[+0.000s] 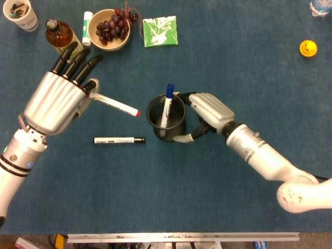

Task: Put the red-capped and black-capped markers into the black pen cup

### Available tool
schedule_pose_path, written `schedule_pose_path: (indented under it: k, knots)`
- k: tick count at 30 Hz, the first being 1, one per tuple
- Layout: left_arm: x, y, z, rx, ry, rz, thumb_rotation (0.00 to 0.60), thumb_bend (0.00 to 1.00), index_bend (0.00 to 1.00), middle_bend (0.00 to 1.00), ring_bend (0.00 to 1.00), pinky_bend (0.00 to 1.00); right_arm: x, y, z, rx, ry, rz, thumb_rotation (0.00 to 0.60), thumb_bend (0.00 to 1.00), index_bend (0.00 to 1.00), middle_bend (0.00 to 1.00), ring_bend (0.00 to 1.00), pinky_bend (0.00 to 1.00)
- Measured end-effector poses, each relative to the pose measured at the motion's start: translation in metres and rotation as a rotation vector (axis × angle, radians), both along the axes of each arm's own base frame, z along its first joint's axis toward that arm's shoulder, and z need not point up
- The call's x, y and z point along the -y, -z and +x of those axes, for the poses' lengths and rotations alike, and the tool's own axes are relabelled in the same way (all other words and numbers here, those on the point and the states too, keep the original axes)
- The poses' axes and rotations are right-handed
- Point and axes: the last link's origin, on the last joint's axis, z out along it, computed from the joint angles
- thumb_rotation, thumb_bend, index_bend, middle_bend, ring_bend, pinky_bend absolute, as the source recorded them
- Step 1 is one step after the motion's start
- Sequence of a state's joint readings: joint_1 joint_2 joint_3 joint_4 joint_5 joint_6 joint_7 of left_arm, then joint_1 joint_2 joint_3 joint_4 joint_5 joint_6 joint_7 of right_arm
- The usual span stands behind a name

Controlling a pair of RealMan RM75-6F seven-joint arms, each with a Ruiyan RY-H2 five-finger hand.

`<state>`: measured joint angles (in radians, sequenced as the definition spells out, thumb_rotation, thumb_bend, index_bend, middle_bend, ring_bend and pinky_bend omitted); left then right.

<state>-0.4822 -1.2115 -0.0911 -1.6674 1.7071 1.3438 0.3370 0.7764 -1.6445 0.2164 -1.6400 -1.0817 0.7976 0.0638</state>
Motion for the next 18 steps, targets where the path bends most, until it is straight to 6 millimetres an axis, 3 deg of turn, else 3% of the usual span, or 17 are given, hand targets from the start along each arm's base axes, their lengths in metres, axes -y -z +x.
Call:
schedule_pose_path:
  k: [18]
  knots:
    - [-0.002, 0.016, 0.011, -0.017, 0.079, 0.009, 0.6, 0.33, 0.58, 0.17, 0.11, 0.09, 0.003, 0.016, 0.023, -0.003, 0.012, 0.006, 0.6, 0.37, 0.48, 0.43, 0.29, 0.23]
